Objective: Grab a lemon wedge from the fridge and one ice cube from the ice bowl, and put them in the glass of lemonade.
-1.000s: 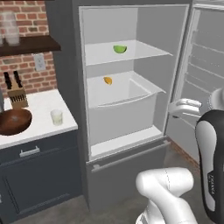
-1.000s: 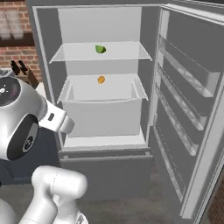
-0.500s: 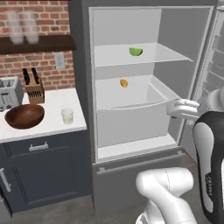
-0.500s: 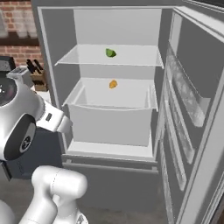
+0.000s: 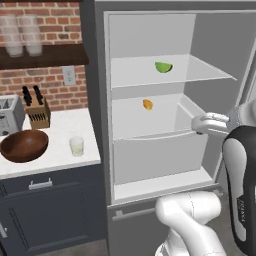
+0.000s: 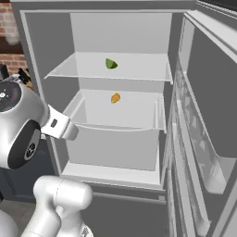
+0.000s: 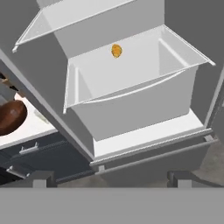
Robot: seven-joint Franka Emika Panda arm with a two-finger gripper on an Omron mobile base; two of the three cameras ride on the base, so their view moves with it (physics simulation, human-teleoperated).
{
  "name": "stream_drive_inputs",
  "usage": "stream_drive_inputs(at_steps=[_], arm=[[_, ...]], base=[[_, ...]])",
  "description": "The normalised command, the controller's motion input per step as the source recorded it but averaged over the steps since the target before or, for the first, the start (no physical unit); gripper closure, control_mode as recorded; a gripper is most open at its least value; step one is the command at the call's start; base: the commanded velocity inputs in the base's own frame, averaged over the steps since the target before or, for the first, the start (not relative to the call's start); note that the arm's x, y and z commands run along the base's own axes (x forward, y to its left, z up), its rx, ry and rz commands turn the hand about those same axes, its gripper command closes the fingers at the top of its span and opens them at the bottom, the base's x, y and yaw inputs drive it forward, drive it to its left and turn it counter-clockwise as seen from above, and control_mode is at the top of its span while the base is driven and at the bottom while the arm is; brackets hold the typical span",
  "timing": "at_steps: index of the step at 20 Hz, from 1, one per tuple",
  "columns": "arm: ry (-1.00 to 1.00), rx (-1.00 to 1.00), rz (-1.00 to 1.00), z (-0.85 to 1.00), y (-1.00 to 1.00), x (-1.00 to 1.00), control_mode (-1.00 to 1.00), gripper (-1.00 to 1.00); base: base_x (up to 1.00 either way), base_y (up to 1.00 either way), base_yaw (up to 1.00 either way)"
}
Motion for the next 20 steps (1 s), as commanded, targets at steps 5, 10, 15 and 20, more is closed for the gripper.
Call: stream_drive_inputs(at_steps=[5,10,15,20], arm=[[-0.06,0.00,0.00,0.12,-0.03,-0.08,-1.00,-1.00],[-0.56,-0.13,0.04,0.96,-0.02,-0.16,-1.00,-1.00],[-0.37,-0.19,0.00,1.00,0.00,0.08,-1.00,-1.00],[0.13,-0.09,0.07,0.85,-0.09,0.47,-1.00,-1.00]], base=[[-0.14,-0.26,0.00],[0.00,0.00,0.00],[0.00,0.00,0.00],[0.00,0.00,0.00]])
